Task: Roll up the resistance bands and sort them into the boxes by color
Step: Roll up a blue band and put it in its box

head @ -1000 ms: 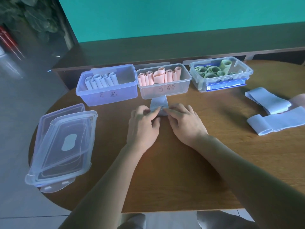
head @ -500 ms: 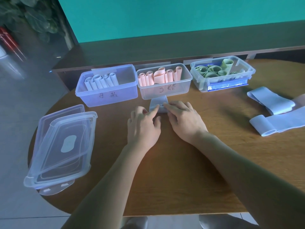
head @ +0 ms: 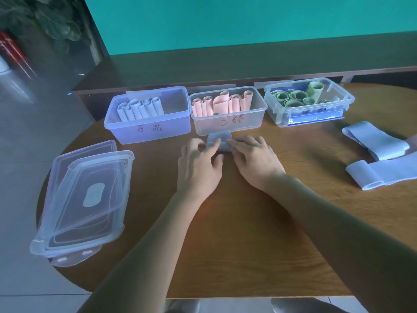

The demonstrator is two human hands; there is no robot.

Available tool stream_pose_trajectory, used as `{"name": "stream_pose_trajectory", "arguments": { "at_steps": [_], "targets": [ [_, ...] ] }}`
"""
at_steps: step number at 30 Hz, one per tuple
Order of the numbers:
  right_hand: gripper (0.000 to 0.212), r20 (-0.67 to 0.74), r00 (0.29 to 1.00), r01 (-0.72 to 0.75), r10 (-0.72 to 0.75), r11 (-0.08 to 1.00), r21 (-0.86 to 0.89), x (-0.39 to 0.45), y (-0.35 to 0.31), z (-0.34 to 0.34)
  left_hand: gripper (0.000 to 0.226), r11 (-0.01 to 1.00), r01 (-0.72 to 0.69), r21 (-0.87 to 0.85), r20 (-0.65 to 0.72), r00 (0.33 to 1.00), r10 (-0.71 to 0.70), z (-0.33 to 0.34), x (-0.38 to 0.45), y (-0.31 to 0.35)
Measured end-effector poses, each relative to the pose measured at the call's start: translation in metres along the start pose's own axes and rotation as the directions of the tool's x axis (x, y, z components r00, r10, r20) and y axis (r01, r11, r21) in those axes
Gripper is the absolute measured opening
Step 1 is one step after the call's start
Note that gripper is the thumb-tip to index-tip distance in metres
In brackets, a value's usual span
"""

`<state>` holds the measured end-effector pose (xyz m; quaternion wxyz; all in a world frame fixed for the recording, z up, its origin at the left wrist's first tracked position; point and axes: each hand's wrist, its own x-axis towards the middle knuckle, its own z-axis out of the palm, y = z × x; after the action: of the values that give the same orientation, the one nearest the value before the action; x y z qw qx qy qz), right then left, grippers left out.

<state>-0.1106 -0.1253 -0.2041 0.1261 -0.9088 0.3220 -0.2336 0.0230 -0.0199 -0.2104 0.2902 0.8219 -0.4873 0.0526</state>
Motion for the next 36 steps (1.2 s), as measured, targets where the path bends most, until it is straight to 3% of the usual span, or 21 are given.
{"name": "stream_pose_trajectory", "arguments": {
  "at_steps": [6, 12, 17, 22, 29, 33, 36],
  "targets": [
    [0.038, 0.028, 1.0, -0.003, 0.004, 1.0, -0.03, 0.009, 0.002, 0.0, 0.049, 0.987, 0.009, 0.158, 0.046, 0.999, -0.017, 0.001, 0.004, 0.004],
    [0.029, -0.133, 0.979, 0.149, -0.152, 0.988, -0.034, 0.005, 0.004, 0.005, 0.052, 0.983, 0.022, 0.184, 0.066, 0.997, -0.035, 0.005, 0.015, 0.001],
    [0.032, -0.08, 0.992, 0.09, -0.093, 0.995, -0.045, 0.008, 0.005, 0.005, 0.053, 0.982, -0.013, 0.188, 0.069, 0.998, 0.0, 0.008, 0.019, 0.002],
    [0.037, -0.03, 0.999, 0.028, -0.03, 0.998, -0.057, 0.015, 0.003, 0.004, 0.043, 0.994, -0.08, 0.079, -0.077, 0.993, 0.086, 0.009, 0.016, -0.002],
    [0.039, 0.027, 1.0, -0.001, 0.002, 0.999, -0.048, 0.022, 0.002, 0.002, 0.048, 0.987, -0.031, 0.158, 0.001, 1.0, 0.031, 0.01, 0.018, 0.001],
    [0.032, -0.058, 0.998, 0.034, -0.033, 0.999, 0.008, 0.022, 0.002, 0.002, 0.048, 0.99, 0.003, 0.142, 0.043, 0.999, -0.009, 0.008, 0.021, 0.002],
    [0.033, -0.038, 0.999, 0.017, -0.016, 0.999, 0.038, 0.024, 0.004, 0.002, 0.048, 0.992, 0.01, 0.129, 0.05, 0.999, -0.017, 0.008, 0.023, 0.002]
  ]
}}
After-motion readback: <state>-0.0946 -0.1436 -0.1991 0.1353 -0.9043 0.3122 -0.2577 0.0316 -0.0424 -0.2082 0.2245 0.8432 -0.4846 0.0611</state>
